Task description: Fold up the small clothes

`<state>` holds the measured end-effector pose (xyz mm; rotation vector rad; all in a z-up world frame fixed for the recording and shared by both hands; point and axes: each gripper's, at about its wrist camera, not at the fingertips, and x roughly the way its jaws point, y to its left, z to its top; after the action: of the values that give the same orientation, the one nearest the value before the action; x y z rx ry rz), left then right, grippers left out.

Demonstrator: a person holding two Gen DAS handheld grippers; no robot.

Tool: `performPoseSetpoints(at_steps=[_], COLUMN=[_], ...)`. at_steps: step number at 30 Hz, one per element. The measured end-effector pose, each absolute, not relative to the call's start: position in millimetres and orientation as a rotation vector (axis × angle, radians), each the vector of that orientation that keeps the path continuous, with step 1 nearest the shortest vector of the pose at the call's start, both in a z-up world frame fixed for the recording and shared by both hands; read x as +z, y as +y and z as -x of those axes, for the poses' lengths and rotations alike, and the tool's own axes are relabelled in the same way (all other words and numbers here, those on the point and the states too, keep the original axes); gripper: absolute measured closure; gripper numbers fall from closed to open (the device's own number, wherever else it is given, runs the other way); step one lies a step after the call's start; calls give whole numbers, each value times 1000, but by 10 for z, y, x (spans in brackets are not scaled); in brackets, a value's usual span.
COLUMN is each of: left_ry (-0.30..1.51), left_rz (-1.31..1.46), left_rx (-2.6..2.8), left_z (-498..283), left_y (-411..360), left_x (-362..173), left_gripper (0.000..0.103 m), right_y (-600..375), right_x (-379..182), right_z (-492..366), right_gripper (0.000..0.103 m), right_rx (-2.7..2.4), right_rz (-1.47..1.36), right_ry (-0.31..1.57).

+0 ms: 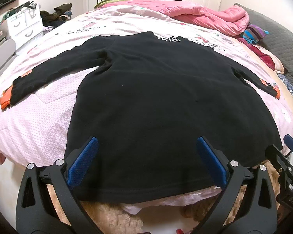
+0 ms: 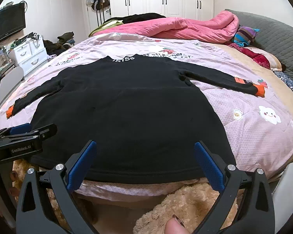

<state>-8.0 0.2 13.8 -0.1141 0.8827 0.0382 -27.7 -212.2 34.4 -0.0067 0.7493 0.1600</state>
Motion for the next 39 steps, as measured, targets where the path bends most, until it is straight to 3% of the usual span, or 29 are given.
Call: performPoseSetpoints(at_steps=[39], left_ry=[873], left_rz=[111], left_rx=[36], left_z=[93], left_y=[-23], left_x=[168], left_gripper=[8], right_y=[-2108], right_x=[374], right_z=[319], right_gripper=[4], right_rx=[151], right_rz=[12], right_ry=[736])
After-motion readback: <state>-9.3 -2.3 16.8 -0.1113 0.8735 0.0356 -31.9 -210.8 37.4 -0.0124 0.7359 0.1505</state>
